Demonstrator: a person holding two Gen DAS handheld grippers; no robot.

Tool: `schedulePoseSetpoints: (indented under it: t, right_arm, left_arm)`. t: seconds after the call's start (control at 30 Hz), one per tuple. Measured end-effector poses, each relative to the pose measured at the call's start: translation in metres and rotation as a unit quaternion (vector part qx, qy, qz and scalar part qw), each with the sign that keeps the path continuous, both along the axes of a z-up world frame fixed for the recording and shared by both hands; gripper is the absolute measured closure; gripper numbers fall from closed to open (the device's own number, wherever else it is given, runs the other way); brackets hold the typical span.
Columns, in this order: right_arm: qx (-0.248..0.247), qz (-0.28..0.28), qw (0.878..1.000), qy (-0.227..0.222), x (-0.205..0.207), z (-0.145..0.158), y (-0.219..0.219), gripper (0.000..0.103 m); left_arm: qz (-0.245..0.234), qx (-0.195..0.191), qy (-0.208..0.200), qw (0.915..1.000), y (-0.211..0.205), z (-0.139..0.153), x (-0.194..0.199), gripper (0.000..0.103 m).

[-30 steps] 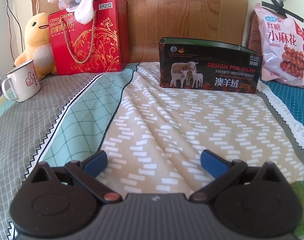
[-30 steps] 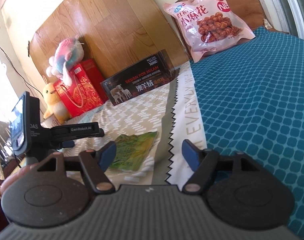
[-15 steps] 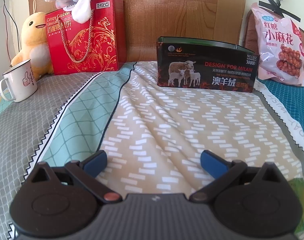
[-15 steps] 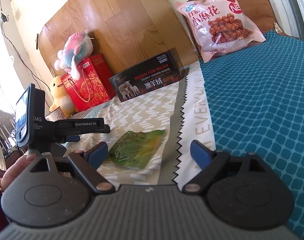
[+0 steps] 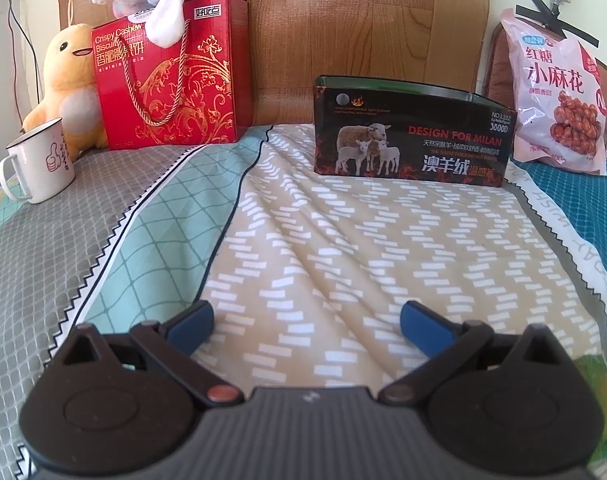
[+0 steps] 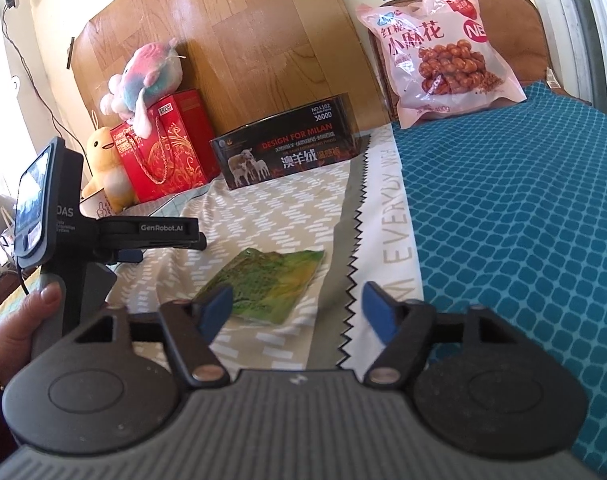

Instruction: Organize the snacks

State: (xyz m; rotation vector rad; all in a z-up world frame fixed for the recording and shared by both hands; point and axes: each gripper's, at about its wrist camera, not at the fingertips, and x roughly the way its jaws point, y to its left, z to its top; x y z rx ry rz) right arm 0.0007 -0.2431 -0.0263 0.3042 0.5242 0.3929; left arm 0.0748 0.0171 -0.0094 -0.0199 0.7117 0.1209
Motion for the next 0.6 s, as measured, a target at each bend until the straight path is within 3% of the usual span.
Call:
schedulePoseSetpoints:
  t: [0.13, 0.3, 0.6]
  right_arm:
    - [0.001, 0.001, 1.0, -0.002, -0.0004, 0.0005, 0.001, 0.048]
    - [0.006, -0.001, 1.0, 0.0, 0.0007, -0.0007, -0.0004, 0.053]
    - [0.016, 0.001, 1.0, 0.004, 0.0023, -0.0011, -0.0041, 0.055]
  left_arm:
    - [0.003, -0.002, -0.001, 1.0, 0.0004, 0.0003, -0.0002, 0.0]
    - [0.005, -0.004, -0.002, 1.0, 0.0006, 0.0005, -0.0006, 0.0]
    - [0.007, -0.01, -0.004, 0.9999, 0.0007, 0.0016, -0.0028, 0.0]
